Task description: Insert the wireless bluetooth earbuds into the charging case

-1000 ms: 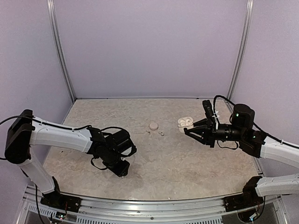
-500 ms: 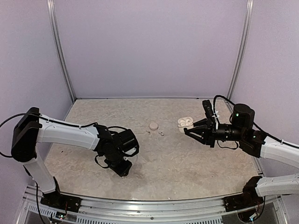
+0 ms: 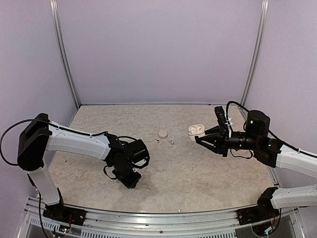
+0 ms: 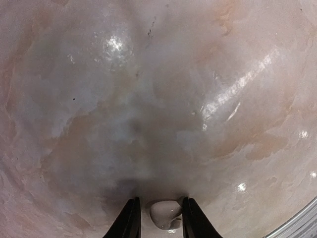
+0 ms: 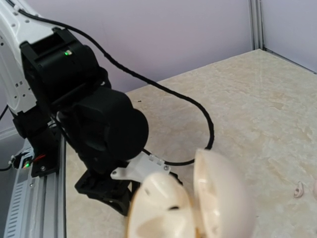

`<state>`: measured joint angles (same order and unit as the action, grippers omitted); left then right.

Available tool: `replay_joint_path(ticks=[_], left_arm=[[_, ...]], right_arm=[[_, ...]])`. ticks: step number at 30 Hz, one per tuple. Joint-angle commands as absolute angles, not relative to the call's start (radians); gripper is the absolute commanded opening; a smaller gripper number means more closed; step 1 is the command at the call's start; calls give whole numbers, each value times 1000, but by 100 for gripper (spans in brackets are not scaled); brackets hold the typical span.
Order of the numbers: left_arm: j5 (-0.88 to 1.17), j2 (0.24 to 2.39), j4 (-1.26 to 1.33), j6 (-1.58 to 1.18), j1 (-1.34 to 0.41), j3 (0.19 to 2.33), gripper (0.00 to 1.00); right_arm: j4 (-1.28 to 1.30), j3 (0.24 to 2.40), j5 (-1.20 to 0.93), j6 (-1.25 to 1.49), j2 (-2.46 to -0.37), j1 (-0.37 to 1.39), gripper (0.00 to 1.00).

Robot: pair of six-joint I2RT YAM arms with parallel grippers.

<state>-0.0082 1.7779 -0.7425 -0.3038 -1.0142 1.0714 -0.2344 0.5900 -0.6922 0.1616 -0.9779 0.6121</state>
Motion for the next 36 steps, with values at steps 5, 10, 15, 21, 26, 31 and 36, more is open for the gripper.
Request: replay_joint_path(ticks=[5,10,15,21,26,31,36], left_arm=[[25,1794,-735,-277,-1011,1090,26],[27,1782,-721,-275,-1011,1089,21],[18,1746,-684,-272,-1006,1087,17],[-44,1653,-650,-242,-1005,1118,15],[-101,1545,-598,-212,-1003,1154,13],[-126,1432,-488,-192,-1007,1166,12],[-143,1282,-305,-136,-1047,1127,12]], right_arm=[[-248,606,-699,153,-986,603,0],[-253,607,-702,154,-990,604,0],[-254,611,-707,152,-989,604,0],[-278,611,-741,143,-981,604,0],[-290,619,-748,114,-980,605,0],[-314,626,-762,95,-983,609,0],[-339,627,-796,64,-990,631,0]])
